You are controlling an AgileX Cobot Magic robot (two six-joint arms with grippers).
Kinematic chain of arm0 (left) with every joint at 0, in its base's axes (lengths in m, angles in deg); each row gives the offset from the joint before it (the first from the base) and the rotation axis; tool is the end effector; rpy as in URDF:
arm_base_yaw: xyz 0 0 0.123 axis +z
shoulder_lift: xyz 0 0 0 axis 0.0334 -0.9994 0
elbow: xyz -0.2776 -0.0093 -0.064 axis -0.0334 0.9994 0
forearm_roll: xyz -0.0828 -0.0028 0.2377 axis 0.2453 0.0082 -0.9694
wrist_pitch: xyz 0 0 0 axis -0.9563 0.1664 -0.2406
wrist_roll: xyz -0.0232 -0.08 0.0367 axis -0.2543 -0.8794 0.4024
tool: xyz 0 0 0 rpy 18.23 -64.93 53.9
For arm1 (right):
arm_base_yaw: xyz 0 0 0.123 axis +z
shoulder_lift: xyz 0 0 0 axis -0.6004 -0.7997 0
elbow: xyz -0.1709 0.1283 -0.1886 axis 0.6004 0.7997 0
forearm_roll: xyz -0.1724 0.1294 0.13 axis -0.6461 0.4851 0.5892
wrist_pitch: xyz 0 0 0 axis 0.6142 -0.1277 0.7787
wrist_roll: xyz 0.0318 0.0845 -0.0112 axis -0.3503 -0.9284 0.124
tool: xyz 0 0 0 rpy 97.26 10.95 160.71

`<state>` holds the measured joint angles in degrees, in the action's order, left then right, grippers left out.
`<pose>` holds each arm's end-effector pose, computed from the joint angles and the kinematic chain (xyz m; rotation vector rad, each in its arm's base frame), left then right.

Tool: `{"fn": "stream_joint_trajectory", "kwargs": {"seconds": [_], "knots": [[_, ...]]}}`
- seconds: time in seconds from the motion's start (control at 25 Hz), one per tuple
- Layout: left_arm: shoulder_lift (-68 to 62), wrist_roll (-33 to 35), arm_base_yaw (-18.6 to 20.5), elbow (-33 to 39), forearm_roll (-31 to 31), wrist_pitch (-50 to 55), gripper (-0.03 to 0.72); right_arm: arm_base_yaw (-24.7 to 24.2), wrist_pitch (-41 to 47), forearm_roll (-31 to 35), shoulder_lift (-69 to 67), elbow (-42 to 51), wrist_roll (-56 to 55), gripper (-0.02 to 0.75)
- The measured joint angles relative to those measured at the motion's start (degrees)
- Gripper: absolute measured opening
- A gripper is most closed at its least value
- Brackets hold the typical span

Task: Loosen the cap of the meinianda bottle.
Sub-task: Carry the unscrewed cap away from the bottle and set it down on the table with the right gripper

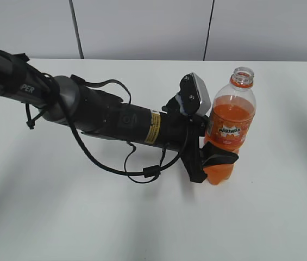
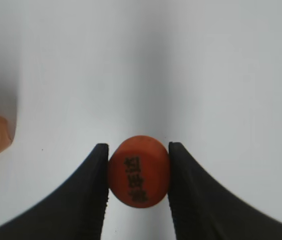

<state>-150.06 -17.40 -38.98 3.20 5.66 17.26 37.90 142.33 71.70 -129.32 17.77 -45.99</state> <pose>0.3186 -0.3182 0.1062 1.4421 1.5252 -0.9158 0.2806 0.0010 0.3339 -0.1209 2.6887 -0.0783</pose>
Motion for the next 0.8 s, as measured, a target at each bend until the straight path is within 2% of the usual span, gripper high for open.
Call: {"fn": "stream_joint_trajectory", "kwargs": {"seconds": [0.2,0.6,0.8], "knots": [[0.0,0.0,0.0,0.0,0.0,0.0,0.386,-4.5,-7.4,6.5,-3.3,5.0,5.9,0.272],[0.0,0.0,0.0,0.0,0.0,0.0,0.386,-4.8,-20.0,9.9,-19.1,5.8,9.3,0.272],[0.0,0.0,0.0,0.0,0.0,0.0,0.386,-4.8,-25.0,15.1,-26.1,5.8,13.2,0.272]]}}
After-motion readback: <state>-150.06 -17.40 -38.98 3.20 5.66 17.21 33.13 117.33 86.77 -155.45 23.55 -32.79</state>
